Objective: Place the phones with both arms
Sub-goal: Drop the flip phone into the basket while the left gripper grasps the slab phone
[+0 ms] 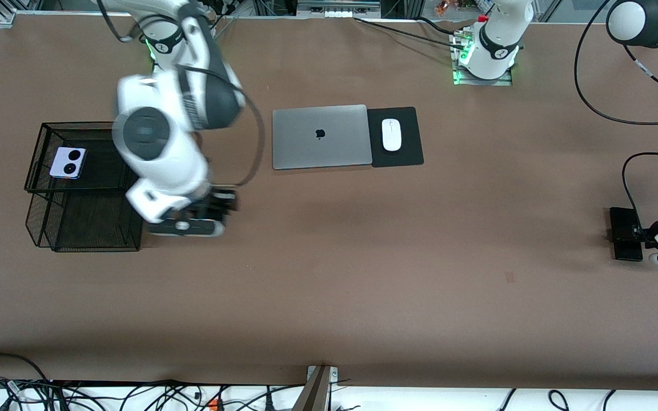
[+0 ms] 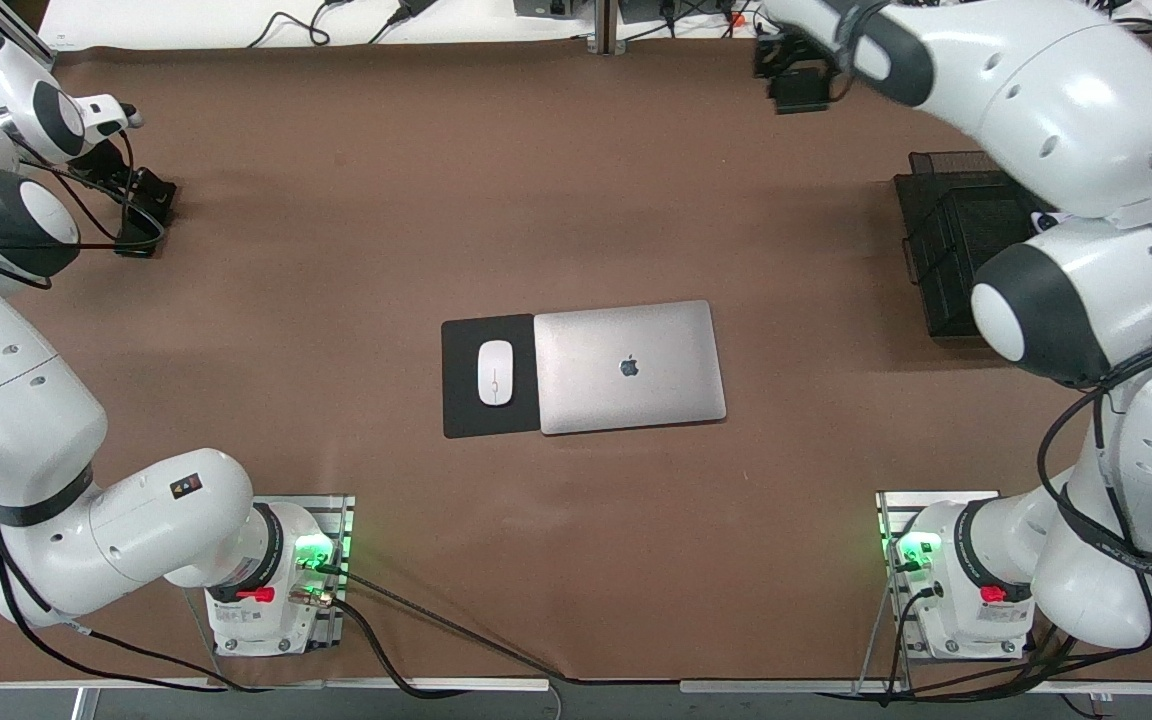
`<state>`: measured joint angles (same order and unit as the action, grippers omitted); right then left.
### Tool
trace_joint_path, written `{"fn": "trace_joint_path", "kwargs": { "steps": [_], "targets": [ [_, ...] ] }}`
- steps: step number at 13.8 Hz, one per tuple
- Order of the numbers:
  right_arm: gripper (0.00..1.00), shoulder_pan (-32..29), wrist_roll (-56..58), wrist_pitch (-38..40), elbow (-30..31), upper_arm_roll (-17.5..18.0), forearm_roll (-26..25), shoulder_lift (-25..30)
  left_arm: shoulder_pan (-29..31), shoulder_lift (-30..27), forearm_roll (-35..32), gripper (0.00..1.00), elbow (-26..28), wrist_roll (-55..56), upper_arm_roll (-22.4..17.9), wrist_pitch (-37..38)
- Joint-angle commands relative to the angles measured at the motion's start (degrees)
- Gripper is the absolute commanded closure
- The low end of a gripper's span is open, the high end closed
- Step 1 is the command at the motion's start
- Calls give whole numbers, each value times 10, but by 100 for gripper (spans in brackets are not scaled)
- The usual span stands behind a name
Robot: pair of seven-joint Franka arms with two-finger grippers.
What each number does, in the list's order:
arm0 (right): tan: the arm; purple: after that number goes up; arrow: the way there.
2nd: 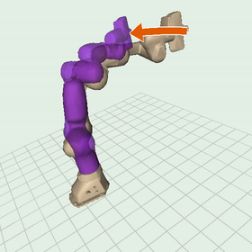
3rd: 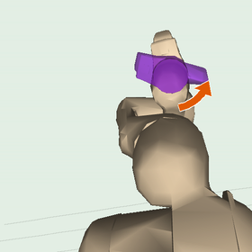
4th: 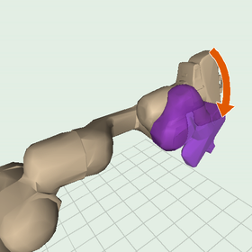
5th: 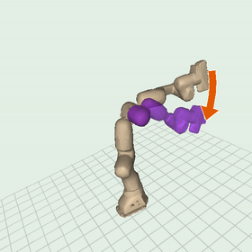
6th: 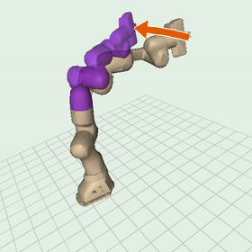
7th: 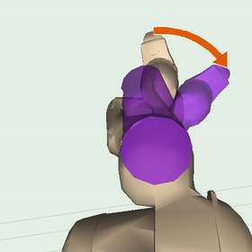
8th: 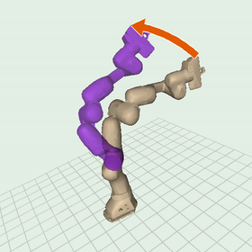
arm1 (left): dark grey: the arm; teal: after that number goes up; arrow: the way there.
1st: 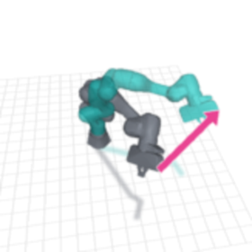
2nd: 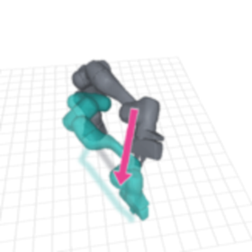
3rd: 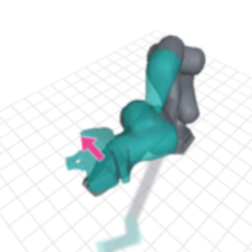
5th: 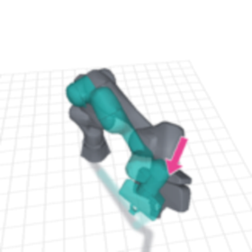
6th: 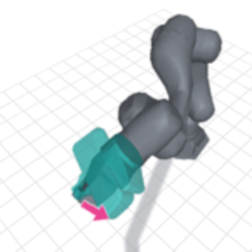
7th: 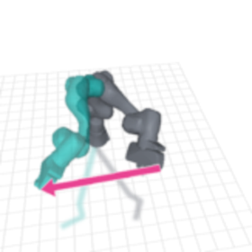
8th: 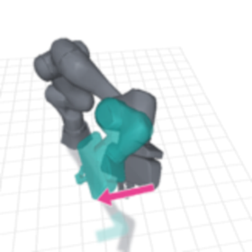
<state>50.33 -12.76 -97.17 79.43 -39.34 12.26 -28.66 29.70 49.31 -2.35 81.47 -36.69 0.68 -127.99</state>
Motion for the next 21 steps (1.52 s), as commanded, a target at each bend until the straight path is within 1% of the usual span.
{"fn": "trace_joint_path", "kwargs": {
  "steps": [1,3,5,8,11,13,14,15,18,21],
  "targets": [
    [100,6,73,49,47,-76,-2,35,11,-12,-11,0,23,-11,3,-11],
    [100,6,147,47,99,-128,-2,60,11,-12,-11,0,37,-11,3,-30],
    [100,6,181,44,151,-167,-4,78,11,-12,-11,0,41,-5,3,-34],
    [100,7,246,30,229,-218,-3,85,11,-12,-10,0,41,-1,3,-34],
    [100,8,257,-7,284,-231,-3,103,5,-15,-9,0,39,14,5,-30],
    [100,8,257,-65,341,-238,-2,122,4,-15,-9,0,39,19,6,-30],
    [100,10,257,-104,379,-238,-3,147,4,-18,-9,0,40,31,9,-27],
    [100,10,257,-132,406,-238,-3,160,1,-19,-10,0,40,40,9,-24],
    [100,10,257,-165,444,-237,-2,162,5,-14,-12,0,38,27,8,-31],
    [100,10,257,-174,460,-237,-2,163,8,-14,-12,0,36,27,5,-31]
  ]
}}
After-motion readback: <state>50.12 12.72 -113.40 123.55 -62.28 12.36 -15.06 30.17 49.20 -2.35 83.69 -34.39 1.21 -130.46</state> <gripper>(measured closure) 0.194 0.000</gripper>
